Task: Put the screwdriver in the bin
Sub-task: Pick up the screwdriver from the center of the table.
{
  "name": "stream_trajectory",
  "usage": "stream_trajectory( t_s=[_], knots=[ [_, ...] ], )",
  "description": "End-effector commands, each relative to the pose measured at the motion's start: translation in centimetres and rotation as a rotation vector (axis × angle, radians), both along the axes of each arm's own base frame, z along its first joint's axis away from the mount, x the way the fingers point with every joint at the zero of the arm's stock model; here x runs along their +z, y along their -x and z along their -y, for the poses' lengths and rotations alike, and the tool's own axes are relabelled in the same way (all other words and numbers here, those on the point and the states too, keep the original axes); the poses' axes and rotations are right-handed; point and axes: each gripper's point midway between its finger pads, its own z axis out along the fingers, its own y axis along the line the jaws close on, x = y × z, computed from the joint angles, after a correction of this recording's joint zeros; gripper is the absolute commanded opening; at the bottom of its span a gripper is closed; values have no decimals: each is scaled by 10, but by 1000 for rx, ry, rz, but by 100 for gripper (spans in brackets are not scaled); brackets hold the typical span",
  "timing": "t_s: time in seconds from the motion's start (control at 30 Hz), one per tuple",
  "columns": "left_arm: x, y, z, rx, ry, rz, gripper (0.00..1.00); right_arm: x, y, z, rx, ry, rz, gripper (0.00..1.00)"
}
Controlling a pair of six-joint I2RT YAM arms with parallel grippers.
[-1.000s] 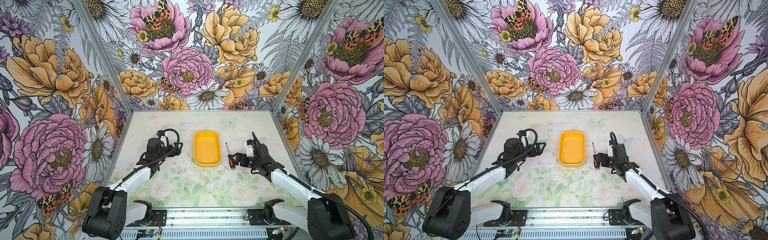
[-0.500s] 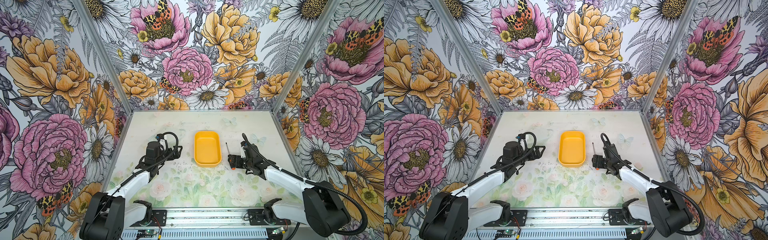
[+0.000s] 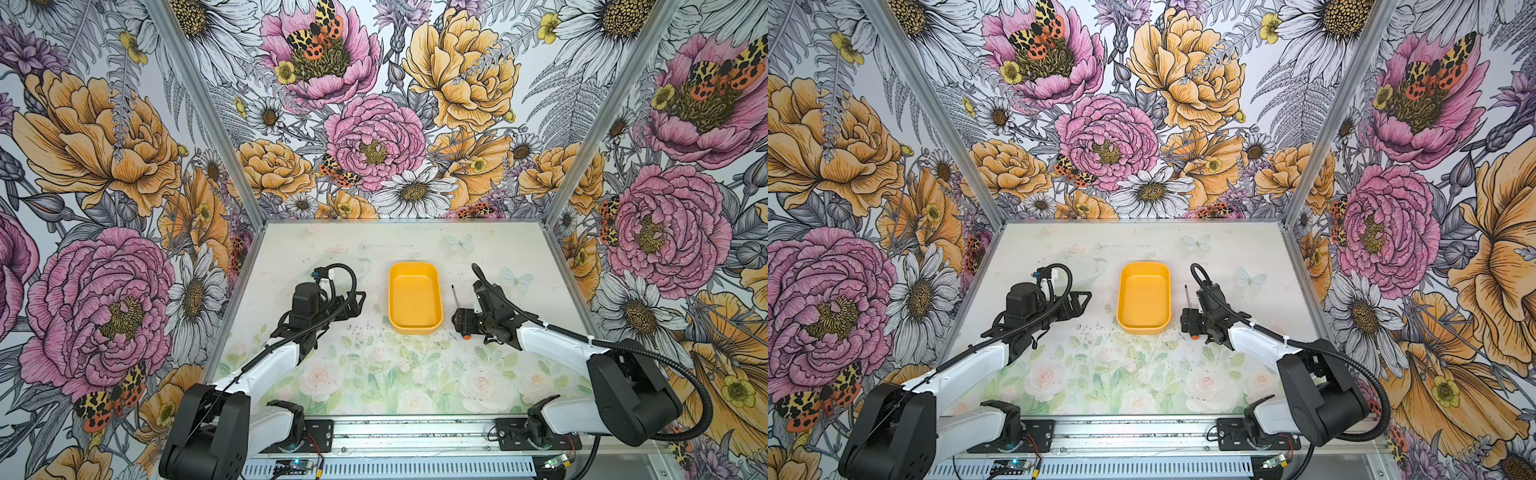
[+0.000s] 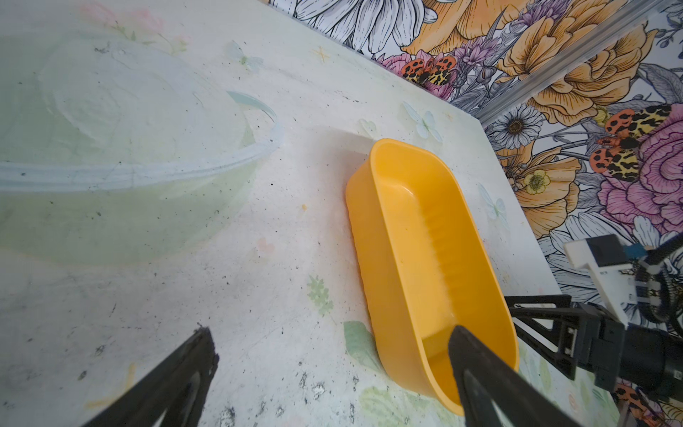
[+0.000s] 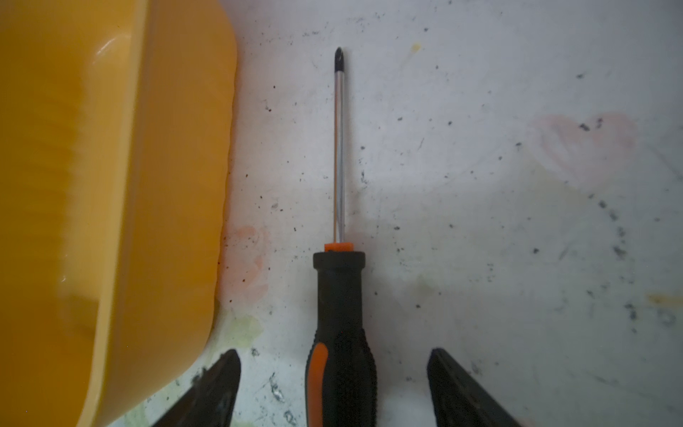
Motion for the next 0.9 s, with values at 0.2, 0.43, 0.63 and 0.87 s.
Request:
stream_trajectory(
  t_s=[0.2, 0.43, 0.63, 0.87],
  knots=[
    [0, 0, 7, -18, 36, -6, 99, -2, -11, -4, 0, 52, 17, 73],
    [-5, -1, 7, -23, 28, -24, 99, -8, -11, -6, 4, 64, 0, 63],
    [-8, -1, 9, -28, 26, -36, 99, -12, -11, -7, 5, 80, -10, 55],
    [-9, -2, 9, -30, 25, -39, 99, -21, -9, -4, 0, 103, -38, 44]
  ],
)
